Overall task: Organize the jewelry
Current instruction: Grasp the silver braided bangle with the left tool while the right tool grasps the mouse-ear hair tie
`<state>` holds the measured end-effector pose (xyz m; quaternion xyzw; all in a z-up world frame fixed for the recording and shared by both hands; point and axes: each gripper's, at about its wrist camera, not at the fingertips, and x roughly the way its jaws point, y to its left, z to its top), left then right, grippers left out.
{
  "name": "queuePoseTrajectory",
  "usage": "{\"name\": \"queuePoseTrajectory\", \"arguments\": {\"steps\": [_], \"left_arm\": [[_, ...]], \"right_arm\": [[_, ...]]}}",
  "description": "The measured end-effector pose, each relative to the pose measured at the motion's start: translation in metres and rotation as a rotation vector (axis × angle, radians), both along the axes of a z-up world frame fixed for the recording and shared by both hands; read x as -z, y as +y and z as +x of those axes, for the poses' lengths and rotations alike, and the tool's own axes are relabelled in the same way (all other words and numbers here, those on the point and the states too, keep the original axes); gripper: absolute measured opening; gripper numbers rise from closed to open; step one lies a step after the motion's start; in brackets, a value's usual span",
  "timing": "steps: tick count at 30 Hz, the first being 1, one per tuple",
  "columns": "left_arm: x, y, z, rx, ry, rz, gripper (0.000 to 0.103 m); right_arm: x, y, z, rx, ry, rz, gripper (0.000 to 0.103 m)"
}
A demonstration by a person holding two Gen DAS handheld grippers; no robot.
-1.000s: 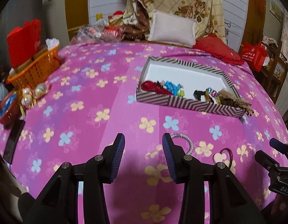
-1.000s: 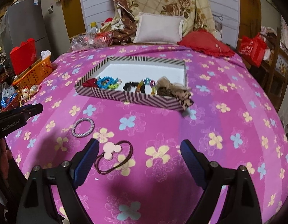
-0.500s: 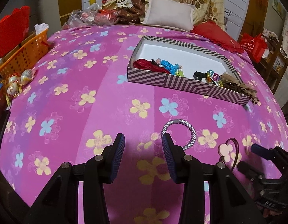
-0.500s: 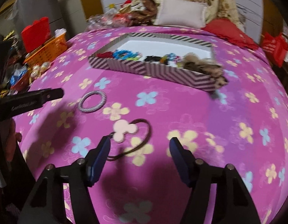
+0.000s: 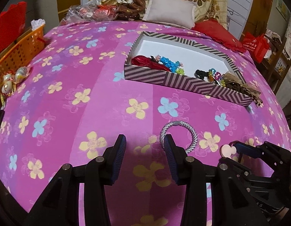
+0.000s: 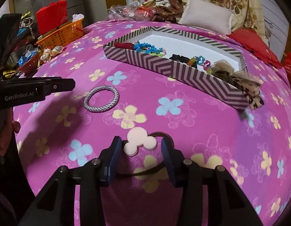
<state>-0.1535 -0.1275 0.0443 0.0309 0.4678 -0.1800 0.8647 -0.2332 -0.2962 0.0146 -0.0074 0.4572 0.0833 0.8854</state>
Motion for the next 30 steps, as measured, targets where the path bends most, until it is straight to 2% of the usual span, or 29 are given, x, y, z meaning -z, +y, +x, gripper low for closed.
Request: {"name": "queuePoseTrajectory", "arguments": {"steps": [6,15,17,19,20,21,23,27,30], "left_arm": [[0.005,-0.011,0.005,0.029,0.019,0.003,0.023],[0.021,-0.034,0.015,0.070,0.035,0.100,0.024],[0.026,-0.036,0.017,0.075,0.048,0.120,0.024],[0.027,-0.037,0.015,0.084,0.030,0.114,0.024],[0.027,-0.037,0.015,0.091,0.024,0.107,0.020],[0.027,-0.036,0.014,0.095,0.014,0.103,0.010],[0.027,-0.036,0.014,0.104,0.001,0.102,0.000],[0.025,-0.027,0.018,0.103,0.044,0.037,0.000],[0.020,-0.023,0.016,0.095,0.039,0.014,0.000]], "right_arm": [[0.001,0.003,0.002,-0.039,-0.023,-0.024,0.046],[0.003,0.004,0.000,-0.054,-0.044,-0.023,0.051],[0.002,0.002,0.000,-0.047,-0.046,-0.017,0.049],[0.002,0.000,0.000,-0.033,-0.048,-0.017,0.040],[0.002,-0.001,0.000,-0.030,-0.048,-0.011,0.040],[0.002,-0.002,0.000,-0.027,-0.048,-0.009,0.038],[0.002,-0.003,-0.001,-0.020,-0.049,-0.001,0.038],[0.001,-0.005,-0.003,-0.003,-0.051,0.027,0.038],[-0.002,-0.008,-0.007,0.010,-0.060,0.036,0.038]]}}
